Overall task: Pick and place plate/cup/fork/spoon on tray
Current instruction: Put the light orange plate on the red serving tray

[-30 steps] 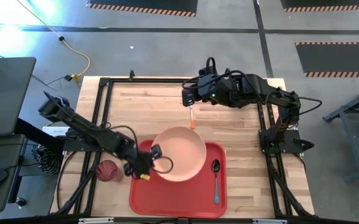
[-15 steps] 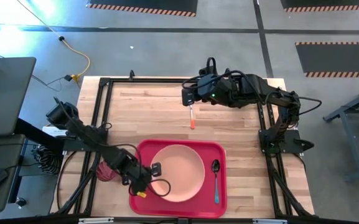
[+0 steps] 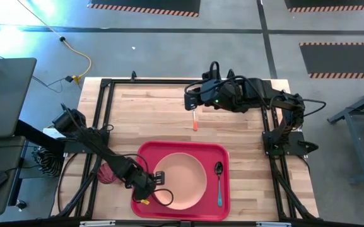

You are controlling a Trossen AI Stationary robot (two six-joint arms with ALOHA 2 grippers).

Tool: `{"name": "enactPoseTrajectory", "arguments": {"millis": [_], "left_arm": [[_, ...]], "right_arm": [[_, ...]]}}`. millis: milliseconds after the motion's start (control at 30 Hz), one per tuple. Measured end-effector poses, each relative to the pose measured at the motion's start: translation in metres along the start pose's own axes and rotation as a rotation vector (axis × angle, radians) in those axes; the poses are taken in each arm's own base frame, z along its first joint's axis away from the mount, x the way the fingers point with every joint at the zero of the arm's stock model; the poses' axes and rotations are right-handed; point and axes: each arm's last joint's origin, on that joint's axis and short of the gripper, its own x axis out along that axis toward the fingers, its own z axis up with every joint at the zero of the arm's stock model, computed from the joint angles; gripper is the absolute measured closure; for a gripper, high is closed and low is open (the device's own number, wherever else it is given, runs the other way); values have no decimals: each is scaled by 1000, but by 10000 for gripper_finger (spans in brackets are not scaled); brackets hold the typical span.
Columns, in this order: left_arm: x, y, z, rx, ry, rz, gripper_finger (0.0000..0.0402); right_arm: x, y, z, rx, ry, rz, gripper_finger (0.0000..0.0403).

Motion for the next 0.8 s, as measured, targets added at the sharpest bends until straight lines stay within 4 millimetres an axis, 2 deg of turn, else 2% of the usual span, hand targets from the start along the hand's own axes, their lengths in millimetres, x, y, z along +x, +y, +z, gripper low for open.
{"name": "enactPoseTrajectory", "arguments": {"millis": [433,800], "left_arm": [[5,3,-3,-28,-29,-20,400],[5,5,-4,-34,-31,-16,379]], "right_arm": [[-4,4,-6,-12,-2,12,327],[-5,4,-6,-13,-1,13,327]]}}
